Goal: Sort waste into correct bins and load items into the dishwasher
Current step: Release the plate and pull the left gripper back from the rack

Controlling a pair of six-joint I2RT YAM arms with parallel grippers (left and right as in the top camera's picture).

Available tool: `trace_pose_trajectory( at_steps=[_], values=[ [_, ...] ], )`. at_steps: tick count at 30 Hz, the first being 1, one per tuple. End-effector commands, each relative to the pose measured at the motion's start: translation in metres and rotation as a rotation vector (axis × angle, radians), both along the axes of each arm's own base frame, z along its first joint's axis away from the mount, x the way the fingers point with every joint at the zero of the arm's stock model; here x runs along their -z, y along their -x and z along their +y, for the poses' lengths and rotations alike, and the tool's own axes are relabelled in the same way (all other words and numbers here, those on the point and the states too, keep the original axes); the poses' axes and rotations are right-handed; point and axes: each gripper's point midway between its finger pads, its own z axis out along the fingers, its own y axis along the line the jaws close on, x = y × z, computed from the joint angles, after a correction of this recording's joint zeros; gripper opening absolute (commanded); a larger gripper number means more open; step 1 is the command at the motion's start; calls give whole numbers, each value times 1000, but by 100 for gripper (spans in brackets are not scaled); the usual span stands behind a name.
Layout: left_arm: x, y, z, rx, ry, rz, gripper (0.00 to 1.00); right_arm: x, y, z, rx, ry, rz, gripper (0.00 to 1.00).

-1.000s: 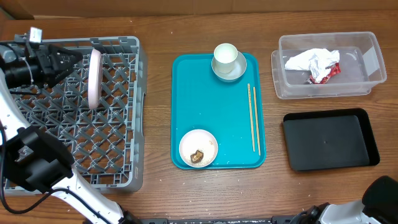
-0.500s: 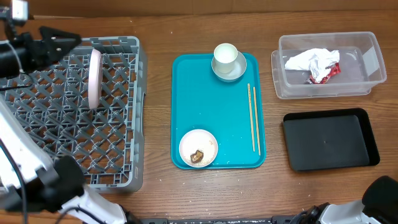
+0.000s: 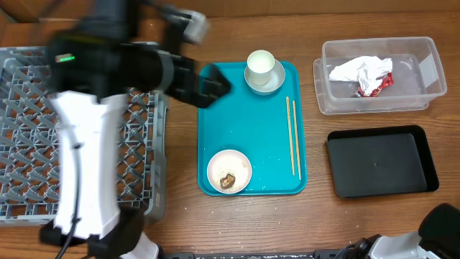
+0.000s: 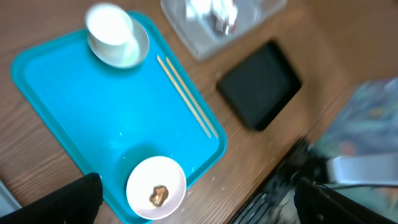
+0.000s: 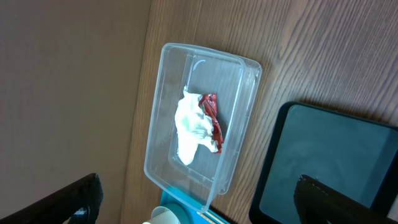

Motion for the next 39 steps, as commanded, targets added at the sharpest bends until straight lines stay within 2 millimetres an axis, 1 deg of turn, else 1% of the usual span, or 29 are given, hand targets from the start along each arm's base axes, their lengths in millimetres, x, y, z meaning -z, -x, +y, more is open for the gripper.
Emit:
trace_pose_trajectory(
  at_steps=[1,6,7,12,14,15,17,18,20,21,25,26,27,28,29,30,33,35,36,39],
  values=[
    [46,-15,-16,-49,-213,40,100,-2,-1,1,-2,1,-10,100],
    [98,-19,-61,23,-305,131,100,-2,-1,1,-2,1,-10,100],
    [114,-19,-72,37,-325,169,100,-2,-1,1,-2,1,-10,100],
    [159,-16,-95,80,-387,266,100,-2,-1,1,-2,1,-10,100],
    [168,-15,-98,89,-399,280,100,-2,-1,1,-2,1,-10,100],
    [168,-16,-99,88,-397,277,100,-2,-1,1,-2,1,-10,100],
    [158,-22,-95,71,-380,252,100,-2,-1,1,-2,1,-10,100],
    [151,-26,-90,54,-377,231,100,-2,-1,1,-2,1,-10,100],
    [137,-36,-76,11,-389,186,100,-2,-1,1,-2,1,-10,100],
    [127,-40,-65,-18,-401,158,100,-2,-1,1,-2,1,-10,100],
    [79,-61,-15,-207,-406,38,100,-2,-1,1,-2,1,-10,100],
    [67,-64,-2,-261,-397,12,100,-2,-1,1,-2,1,-10,100],
    [52,-67,16,-325,-387,-16,100,-2,-1,1,-2,1,-10,100],
    [37,-68,39,-403,-377,-43,100,-2,-1,1,-2,1,-10,100],
    [31,-67,47,-433,-372,-50,100,-2,-1,1,-2,1,-10,100],
    [12,-65,78,-538,-342,-72,100,-2,-1,1,-2,1,-10,100],
    [-16,-56,130,-712,-291,-103,100,-2,-1,1,-2,1,-10,100],
    [-29,-49,160,-802,-274,-122,100,-2,-1,1,-2,1,-10,100],
    [-36,-44,180,-871,-262,-130,100,-2,-1,1,-2,1,-10,100],
    [-49,-29,227,-1047,-217,-131,100,-2,-1,1,-2,1,-10,100]
  ],
)
